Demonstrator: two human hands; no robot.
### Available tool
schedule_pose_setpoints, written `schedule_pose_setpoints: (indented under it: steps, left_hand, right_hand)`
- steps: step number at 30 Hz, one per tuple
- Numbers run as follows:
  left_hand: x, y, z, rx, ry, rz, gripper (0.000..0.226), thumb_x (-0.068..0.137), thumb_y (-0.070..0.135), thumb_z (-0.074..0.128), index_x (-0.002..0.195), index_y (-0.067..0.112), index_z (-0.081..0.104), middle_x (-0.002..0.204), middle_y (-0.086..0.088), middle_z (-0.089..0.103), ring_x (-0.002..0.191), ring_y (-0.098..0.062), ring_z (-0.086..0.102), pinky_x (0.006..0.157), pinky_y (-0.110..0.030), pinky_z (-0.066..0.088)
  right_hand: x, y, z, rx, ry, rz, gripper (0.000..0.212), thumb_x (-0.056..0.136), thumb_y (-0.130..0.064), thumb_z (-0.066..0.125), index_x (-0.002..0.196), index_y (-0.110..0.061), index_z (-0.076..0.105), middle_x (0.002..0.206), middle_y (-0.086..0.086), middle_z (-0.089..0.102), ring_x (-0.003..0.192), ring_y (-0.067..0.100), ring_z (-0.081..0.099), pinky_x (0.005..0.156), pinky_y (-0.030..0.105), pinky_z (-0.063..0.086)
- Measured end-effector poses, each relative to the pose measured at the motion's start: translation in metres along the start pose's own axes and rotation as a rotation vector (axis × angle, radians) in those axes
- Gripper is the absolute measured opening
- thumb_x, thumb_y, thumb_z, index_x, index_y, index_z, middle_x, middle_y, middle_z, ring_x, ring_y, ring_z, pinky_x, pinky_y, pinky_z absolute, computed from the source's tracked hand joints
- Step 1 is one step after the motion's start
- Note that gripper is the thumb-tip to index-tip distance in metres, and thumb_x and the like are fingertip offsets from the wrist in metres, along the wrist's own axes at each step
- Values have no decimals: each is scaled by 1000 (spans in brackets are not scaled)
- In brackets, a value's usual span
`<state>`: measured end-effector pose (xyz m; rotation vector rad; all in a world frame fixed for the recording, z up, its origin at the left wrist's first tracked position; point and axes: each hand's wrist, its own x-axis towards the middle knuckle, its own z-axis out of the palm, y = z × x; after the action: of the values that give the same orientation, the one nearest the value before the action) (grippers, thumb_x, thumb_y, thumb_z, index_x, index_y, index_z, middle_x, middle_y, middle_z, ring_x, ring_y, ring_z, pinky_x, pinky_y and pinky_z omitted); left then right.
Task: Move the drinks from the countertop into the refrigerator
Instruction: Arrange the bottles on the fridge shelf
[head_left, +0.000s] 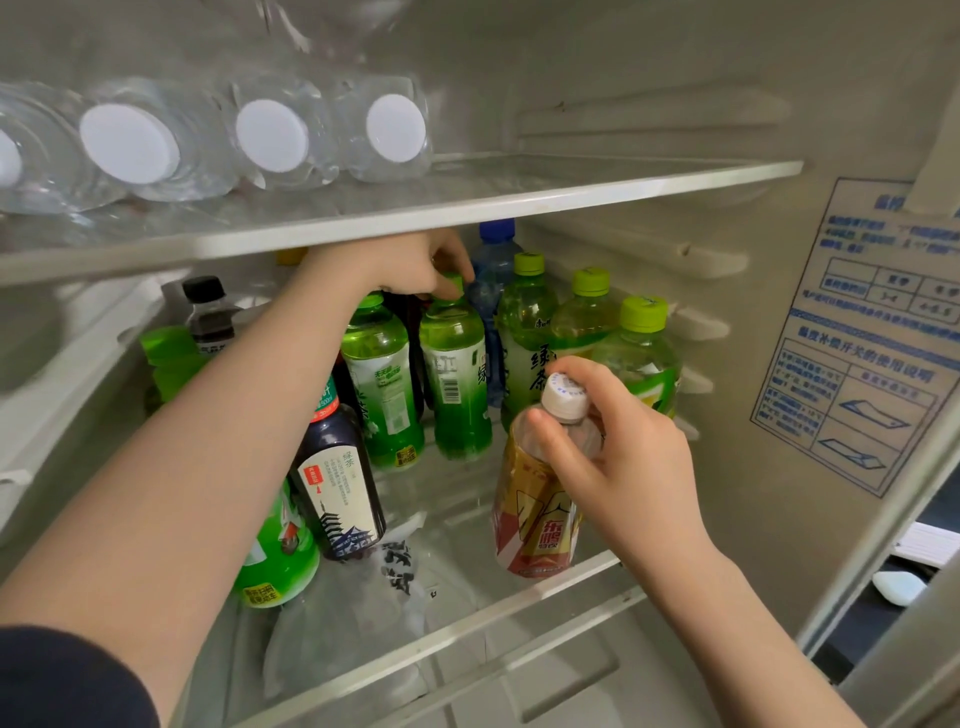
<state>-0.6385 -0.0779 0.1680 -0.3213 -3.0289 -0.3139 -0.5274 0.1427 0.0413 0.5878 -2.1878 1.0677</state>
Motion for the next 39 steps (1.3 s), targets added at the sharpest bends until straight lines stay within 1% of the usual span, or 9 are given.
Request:
schedule_pose_setpoints:
  steps: [4,9,14,19,24,30,32,34,39]
  left_hand:
    - [-2,1,2,-55,2,28,23,85,14,67,97,33,62,102,6,53,94,-13,52,80,-25,38]
    - [-3,5,9,-115,44,-19,30,86,8,63,103,32,62,118,-1,56,104,-17,55,91,-30,46]
    - [-3,15,31,-6,154,-174,61,83,30,67,138,18,44,133,-10,51,98,-18,49,74,-28,38]
    - [-12,14,46,-45,216,-177,82,71,31,78,140,13,37,132,-13,50,104,-23,52,73,-26,39]
    - [-13,13,37,-40,142,-170,83,71,19,79,141,11,36,122,-12,55,89,-17,50,51,-18,33]
    - [-14,14,46,-50,167,-181,82,76,14,72,146,11,28,134,-15,49,94,-18,49,68,-26,42]
    - [-18,15,58,-127,211,-209,101,77,13,72,152,16,4,150,-16,30,107,-21,50,71,-22,43]
    - [-21,19,79,-279,309,-270,117,76,11,75,149,24,-16,158,-12,12,126,-27,46,81,-22,41]
    - [-31,25,134,-596,591,-311,110,82,2,68,149,23,-16,160,-5,3,145,-23,16,111,-30,19]
  right_hand:
    - [-1,-1,1,-4,-1,-4,34,83,-41,60,114,-29,58,91,-14,66,80,8,60,62,24,45]
    - [-1,-1,2,-4,0,0,33,84,-38,64,115,-28,58,91,-14,66,79,8,59,61,24,44]
    - [-1,-1,2,-6,1,3,33,84,-35,66,115,-28,58,90,-12,67,79,11,61,61,27,47]
    - [-2,-1,1,4,7,10,35,82,-44,57,115,-30,57,90,-15,66,80,5,56,61,24,45]
    - [-4,2,1,-5,9,6,32,85,-40,62,115,-30,56,89,-15,65,80,5,54,60,24,43]
    - [-4,0,3,-39,26,-13,34,86,-41,62,117,-28,56,90,-14,65,83,6,54,57,20,37]
    - [-4,1,4,-40,18,-10,34,86,-39,64,117,-28,56,90,-14,65,80,6,55,56,13,35]
    - [-4,1,4,-41,13,-2,35,86,-39,64,118,-29,55,90,-14,65,78,5,56,59,9,33]
    - [-4,0,3,-21,-4,7,36,86,-40,63,119,-30,55,89,-14,65,80,5,55,58,22,39]
